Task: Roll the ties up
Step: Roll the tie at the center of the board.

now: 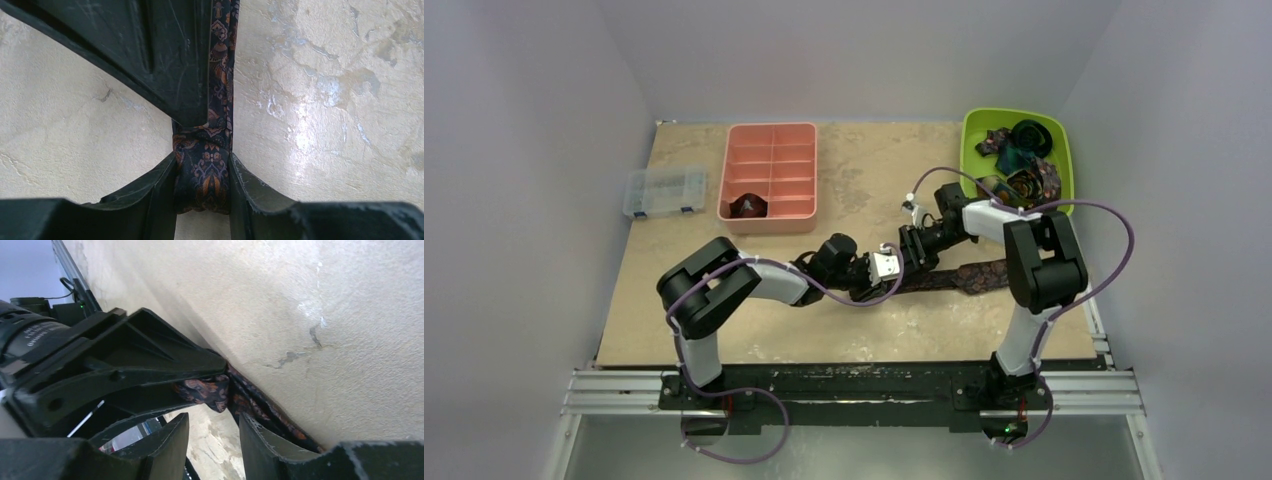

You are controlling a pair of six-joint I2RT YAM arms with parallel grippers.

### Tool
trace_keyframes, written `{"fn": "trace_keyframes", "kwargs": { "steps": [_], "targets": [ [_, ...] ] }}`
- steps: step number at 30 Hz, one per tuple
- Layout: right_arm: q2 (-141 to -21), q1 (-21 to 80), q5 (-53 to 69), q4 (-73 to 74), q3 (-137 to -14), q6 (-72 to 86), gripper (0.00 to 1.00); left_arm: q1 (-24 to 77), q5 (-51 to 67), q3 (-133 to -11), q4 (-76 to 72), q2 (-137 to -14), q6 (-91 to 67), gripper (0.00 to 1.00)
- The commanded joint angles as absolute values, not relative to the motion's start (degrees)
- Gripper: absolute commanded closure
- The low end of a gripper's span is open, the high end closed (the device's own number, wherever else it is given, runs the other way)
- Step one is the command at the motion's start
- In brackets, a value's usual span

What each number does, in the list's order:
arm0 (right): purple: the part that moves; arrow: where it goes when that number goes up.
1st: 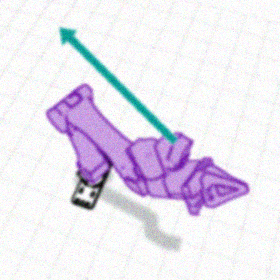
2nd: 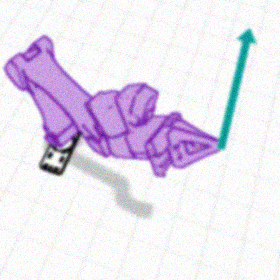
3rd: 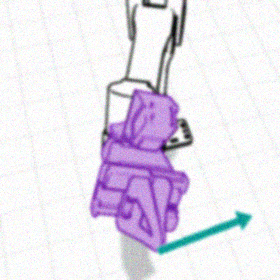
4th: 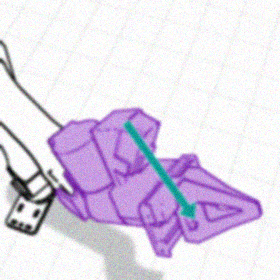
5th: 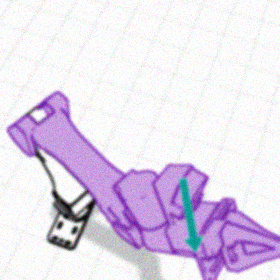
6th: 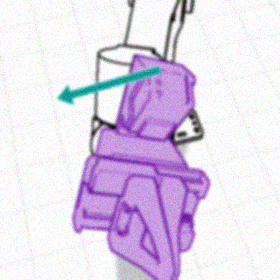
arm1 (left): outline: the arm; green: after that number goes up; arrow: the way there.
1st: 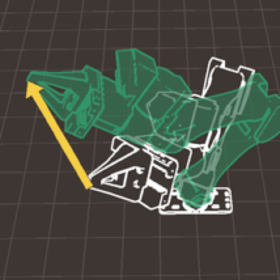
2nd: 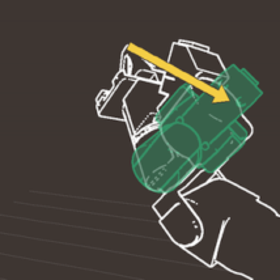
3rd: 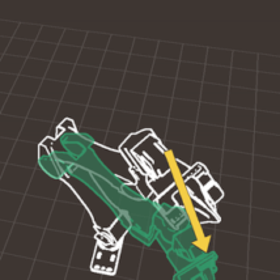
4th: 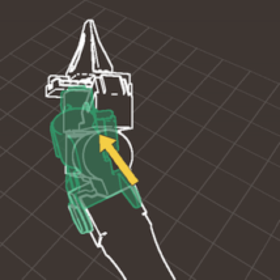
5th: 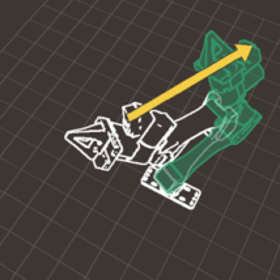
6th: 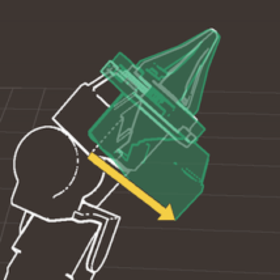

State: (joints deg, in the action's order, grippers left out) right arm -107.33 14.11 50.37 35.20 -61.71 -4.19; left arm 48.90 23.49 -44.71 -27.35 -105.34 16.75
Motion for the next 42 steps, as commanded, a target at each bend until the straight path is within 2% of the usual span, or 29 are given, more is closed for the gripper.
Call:
{"fn": "trace_keyframes", "kwargs": {
  "steps": [1,11,15,18,22,30,42],
  "targets": [
    [-104.5,14.3,52.4,33.1,-61.5,-2.9,0.57,48.9,22.2,-45.5,-19.5,-106.0,19.0,0.7],
    [-108.6,16.1,53.6,26.8,-60.1,2.8,0.58,48.9,22.3,-46.9,-17.5,-106.5,19.7,0.69],
    [-109.4,16.4,54.4,26.5,-60.5,3.0,0.63,48.9,21.8,-47.4,-16.9,-106.7,19.6,0.68],
    [-110.0,16.5,54.3,27.8,-60.8,1.5,0.73,48.9,21.8,-47.7,-16.5,-106.9,19.5,0.68],
    [-110.9,16.5,53.4,29.7,-61.5,-2.3,1.0,48.8,21.6,-48.1,-16.4,-107.0,18.2,0.66],
    [-112.0,16.3,44.8,28.5,-59.9,-5.2,1.0,47.0,23.1,-44.0,-26.0,-104.6,13.4,0.4],
    [-110.7,16.4,38.5,24.0,-58.1,-2.3,1.0,47.8,27.5,-43.8,-36.8,-108.4,4.9,0.38]
  ]
}}
